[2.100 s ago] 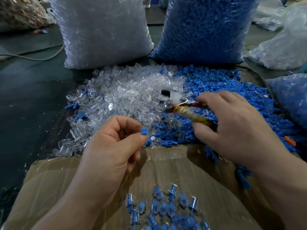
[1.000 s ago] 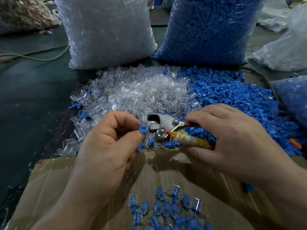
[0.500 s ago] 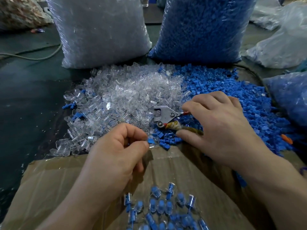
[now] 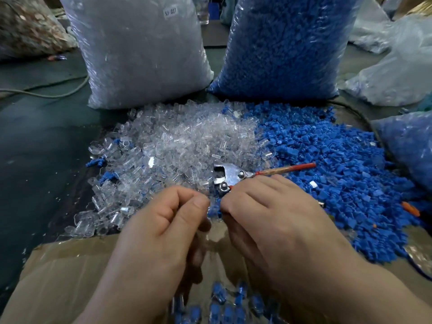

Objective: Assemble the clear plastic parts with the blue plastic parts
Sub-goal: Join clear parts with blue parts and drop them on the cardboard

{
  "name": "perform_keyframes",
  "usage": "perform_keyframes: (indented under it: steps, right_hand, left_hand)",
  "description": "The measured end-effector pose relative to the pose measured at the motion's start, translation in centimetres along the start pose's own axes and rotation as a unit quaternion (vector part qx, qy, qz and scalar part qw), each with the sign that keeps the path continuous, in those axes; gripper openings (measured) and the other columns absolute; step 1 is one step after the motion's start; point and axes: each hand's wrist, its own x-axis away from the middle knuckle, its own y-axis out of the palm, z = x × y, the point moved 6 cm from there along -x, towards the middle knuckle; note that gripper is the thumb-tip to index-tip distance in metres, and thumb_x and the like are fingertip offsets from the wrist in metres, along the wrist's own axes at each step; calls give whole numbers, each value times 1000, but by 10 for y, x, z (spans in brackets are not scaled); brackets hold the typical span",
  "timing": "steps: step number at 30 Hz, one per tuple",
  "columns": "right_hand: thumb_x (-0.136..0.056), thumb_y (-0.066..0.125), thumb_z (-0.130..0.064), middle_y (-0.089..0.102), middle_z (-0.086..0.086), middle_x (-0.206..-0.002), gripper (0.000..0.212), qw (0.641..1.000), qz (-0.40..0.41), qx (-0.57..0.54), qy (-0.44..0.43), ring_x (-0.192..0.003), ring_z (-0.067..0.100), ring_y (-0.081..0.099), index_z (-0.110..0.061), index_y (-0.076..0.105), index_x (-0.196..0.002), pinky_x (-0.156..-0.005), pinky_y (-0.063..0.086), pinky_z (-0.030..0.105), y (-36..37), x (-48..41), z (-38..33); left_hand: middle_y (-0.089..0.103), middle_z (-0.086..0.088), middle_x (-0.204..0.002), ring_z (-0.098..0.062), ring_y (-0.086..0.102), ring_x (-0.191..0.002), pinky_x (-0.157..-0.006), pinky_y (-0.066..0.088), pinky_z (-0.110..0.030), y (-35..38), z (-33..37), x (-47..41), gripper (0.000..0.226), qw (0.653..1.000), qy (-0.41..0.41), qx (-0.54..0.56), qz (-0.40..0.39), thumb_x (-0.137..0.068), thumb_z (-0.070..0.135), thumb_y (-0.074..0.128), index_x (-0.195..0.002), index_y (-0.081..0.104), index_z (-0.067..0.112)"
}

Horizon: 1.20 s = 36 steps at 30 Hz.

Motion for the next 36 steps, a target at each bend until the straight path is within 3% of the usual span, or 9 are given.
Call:
perform_keyframes:
  steps: [4,7,9,10,12,18,28,33,36]
  right_hand:
    - [-94,44,-24,58,3,-78,26,999,30,-31,-20,-72,25,53,-12,63,-82,-65,45,41,-6,-3,-9]
    - [-89,43,-35,47,-8,-67,26,993,4,-97,73,-63,16,45,-21,52,-70,-56,38,36,-4,-1,-4]
    - [-75,47,-42,44,-7,-57,25,927,-96,-298,208,-55,13,42,-21,50,-63,-50,34,35,8,6,1]
    - [-68,49,-38,43,-7,-52,22,850,-139,-422,282,-49,14,40,-19,51,-58,-47,32,32,14,12,3]
    - [-64,49,-31,42,-1,-47,18,789,-214,-476,324,-41,15,36,-18,52,-52,-42,29,24,11,21,4]
    - [-84,34,-60,56,-7,-67,41,953,-200,-34,224,-61,8,51,-23,51,-77,-58,46,35,5,17,25]
    - [-86,35,-72,57,-9,-100,43,971,-129,81,187,-80,24,58,-33,38,-103,-53,27,36,23,7,24]
    - [-88,32,-69,51,-12,-94,40,974,-135,78,164,-64,15,36,-36,40,-110,-49,27,32,27,5,27]
    - [-85,27,-71,50,-13,-92,43,977,-134,74,147,-63,14,38,-37,41,-107,-46,25,29,27,5,23]
  left_hand:
    - [53,-7,-42,-16,47,-35,-38,36,-20,5,-7,-2,60,995,-52,28,-84,-81,75,53,-68,60,17]
    - [55,-1,-48,-13,47,-40,-41,37,-21,4,-1,-2,42,995,4,44,-85,-70,66,60,-76,66,24]
    - [62,6,-59,-4,52,-47,-46,40,-15,4,10,0,29,989,106,-30,-95,-75,60,61,-88,68,35]
    - [65,10,-66,0,55,-51,-49,42,-12,4,16,2,25,980,153,-75,-105,-80,59,61,-93,67,39]
    - [68,13,-78,-2,62,-60,-54,46,-12,6,23,5,23,963,192,-123,-140,-86,60,59,-99,66,42]
    - [66,27,-79,1,64,-70,-57,49,-14,-12,15,-1,30,932,142,-308,-125,-70,60,48,-87,63,41]
    - [63,21,-85,2,61,-76,-62,50,-19,9,10,5,31,893,150,-367,-213,-77,63,50,-86,65,38]
    - [66,29,-70,4,63,-60,-50,51,-18,-21,9,-4,22,936,84,-337,-53,-79,64,54,-89,61,45]
    - [64,32,-74,8,60,-64,-45,40,-19,-32,6,-8,25,911,68,-407,13,-76,65,52,-88,52,42]
